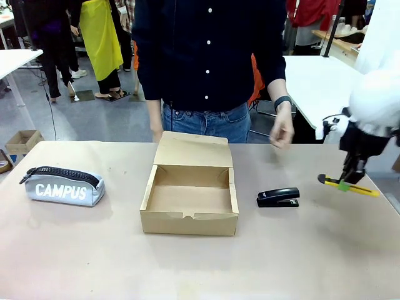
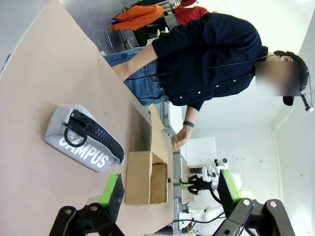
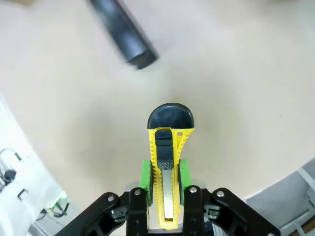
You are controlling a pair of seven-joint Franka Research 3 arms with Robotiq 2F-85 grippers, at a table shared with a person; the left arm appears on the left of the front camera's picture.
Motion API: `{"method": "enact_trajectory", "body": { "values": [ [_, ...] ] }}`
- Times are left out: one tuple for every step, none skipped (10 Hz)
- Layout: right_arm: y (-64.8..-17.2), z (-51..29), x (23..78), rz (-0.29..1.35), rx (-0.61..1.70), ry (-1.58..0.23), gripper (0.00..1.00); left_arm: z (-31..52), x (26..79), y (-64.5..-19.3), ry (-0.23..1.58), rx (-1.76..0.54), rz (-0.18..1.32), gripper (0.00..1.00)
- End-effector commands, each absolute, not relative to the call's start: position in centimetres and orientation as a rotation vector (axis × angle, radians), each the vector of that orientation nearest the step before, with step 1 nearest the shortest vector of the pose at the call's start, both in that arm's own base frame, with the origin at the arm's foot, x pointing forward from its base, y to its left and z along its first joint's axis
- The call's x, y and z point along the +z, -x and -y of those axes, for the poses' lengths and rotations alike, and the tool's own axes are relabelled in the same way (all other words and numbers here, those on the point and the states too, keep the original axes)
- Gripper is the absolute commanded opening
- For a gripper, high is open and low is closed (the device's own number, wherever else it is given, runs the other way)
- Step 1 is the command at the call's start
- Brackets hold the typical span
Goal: Pack the item into the box.
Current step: Pick up the item indicated by the person and place it inside the Mailer Box.
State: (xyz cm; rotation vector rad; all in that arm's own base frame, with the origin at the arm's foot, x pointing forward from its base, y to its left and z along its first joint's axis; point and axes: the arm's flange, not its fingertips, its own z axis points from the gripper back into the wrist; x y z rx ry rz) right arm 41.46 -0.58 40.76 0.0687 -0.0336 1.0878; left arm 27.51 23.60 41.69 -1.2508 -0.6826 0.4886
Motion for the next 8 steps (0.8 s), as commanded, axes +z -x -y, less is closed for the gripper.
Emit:
{"method": "enact_trajectory", "body": {
  "values": [
    [-36.5, 0.5, 44.0, 0.068, 1.214, -0.102, 0.0, -23.6, 41.7, -27.6, 1.26, 0.473, 0.708, 1.0],
    [-36.0, 0.7, 44.0, 0.101, 1.218, -0.143, 0.0, -23.6, 41.7, -27.6, 1.26, 0.473, 0.708, 1.0],
    [-36.9, 1.7, 43.0, 0.123, 1.152, -0.181, 0.0, -23.6, 41.7, -27.6, 1.26, 0.473, 0.708, 1.0],
    [-36.5, 0.1, 44.7, 0.071, 1.181, -0.092, 0.0, -23.6, 41.7, -27.6, 1.26, 0.473, 0.708, 1.0],
    [-36.5, 0.1, 44.7, 0.071, 1.181, -0.092, 0.0, -23.6, 41.7, -27.6, 1.26, 0.473, 0.708, 1.0],
    [-36.5, 0.1, 44.7, 0.071, 1.181, -0.092, 0.0, -23.6, 41.7, -27.6, 1.26, 0.473, 0.708, 1.0],
    [-36.5, 0.1, 44.7, 0.071, 1.181, -0.092, 0.0, -23.6, 41.7, -27.6, 1.26, 0.473, 0.708, 1.0],
    [-36.5, 0.1, 44.7, 0.071, 1.181, -0.092, 0.0, -23.6, 41.7, -27.6, 1.26, 0.473, 0.708, 1.0]
  ]
}}
